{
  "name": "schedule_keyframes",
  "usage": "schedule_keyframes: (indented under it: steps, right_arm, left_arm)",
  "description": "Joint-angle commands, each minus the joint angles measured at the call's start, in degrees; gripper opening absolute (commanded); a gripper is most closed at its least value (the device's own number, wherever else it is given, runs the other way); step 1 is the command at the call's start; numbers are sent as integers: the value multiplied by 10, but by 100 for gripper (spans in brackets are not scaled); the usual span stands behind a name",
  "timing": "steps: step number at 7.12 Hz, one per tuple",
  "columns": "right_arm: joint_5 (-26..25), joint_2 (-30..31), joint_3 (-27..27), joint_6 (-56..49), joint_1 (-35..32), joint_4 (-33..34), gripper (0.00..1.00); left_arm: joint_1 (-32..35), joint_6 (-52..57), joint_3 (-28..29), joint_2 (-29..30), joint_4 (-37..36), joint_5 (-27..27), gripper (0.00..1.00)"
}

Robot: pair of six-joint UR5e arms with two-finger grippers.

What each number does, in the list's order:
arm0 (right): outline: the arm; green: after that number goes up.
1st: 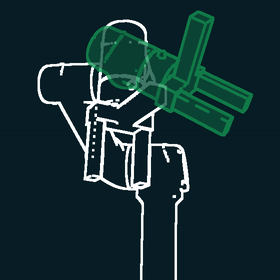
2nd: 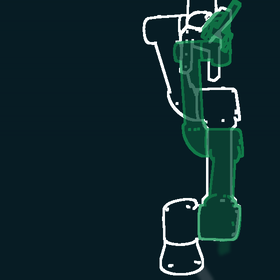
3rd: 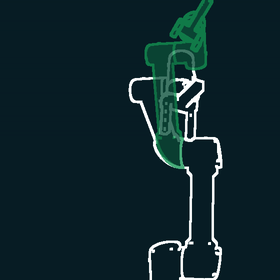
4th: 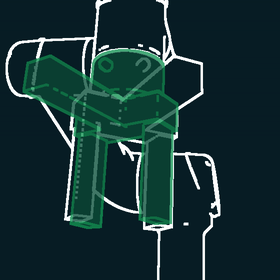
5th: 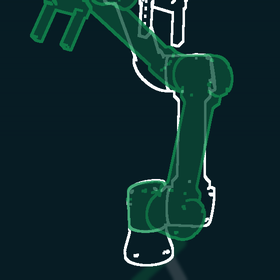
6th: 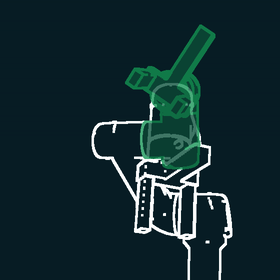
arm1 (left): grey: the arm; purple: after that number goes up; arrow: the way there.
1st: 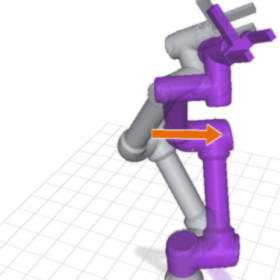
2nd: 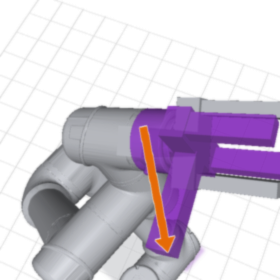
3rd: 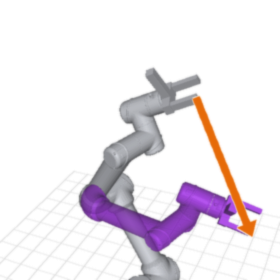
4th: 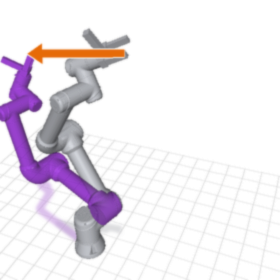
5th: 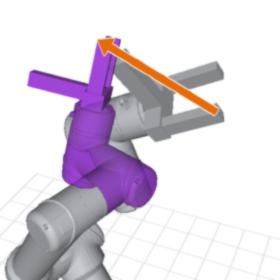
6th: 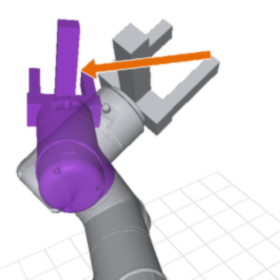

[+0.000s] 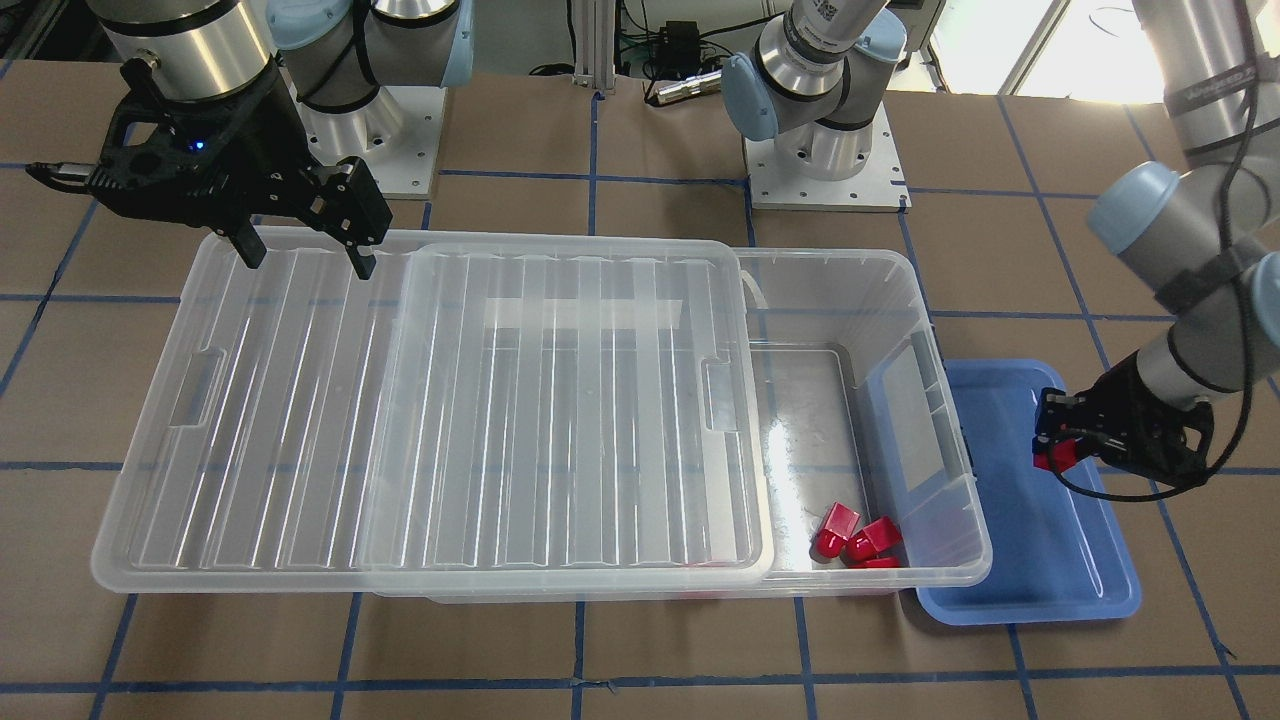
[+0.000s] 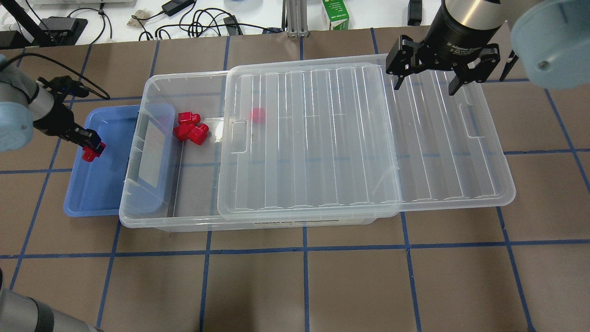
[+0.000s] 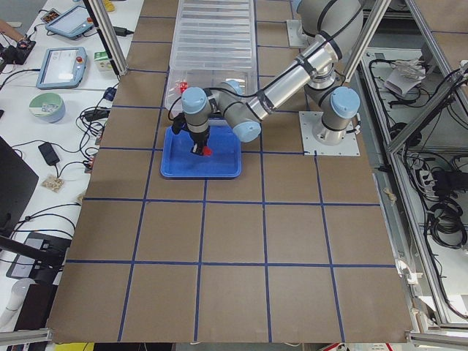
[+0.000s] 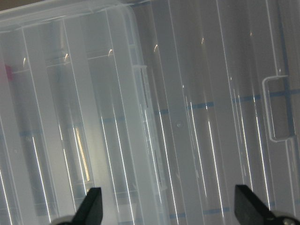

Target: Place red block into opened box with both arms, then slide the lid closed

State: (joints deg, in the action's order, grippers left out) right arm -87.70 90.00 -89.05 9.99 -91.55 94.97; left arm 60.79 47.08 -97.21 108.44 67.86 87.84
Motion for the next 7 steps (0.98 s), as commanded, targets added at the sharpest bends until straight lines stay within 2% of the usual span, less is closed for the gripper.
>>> schedule_keyframes:
  steps: [1,3,5,7]
  right_arm:
    - [0,2,-2,-1,0,-1,100]
    - [-1,2,0,-6,1,-7,100]
    - [0,2,-1,-6,1,-8,100]
    - [0,2,0,-6,1,-9,100]
  left_arm:
    - [40,-113,96,-56,175,-6,0]
    - [164,-284,82,-82,182,2,0]
    - [206,-377,24,-84,161,0,0]
    - [246,-463,-16,-88,104,1,0]
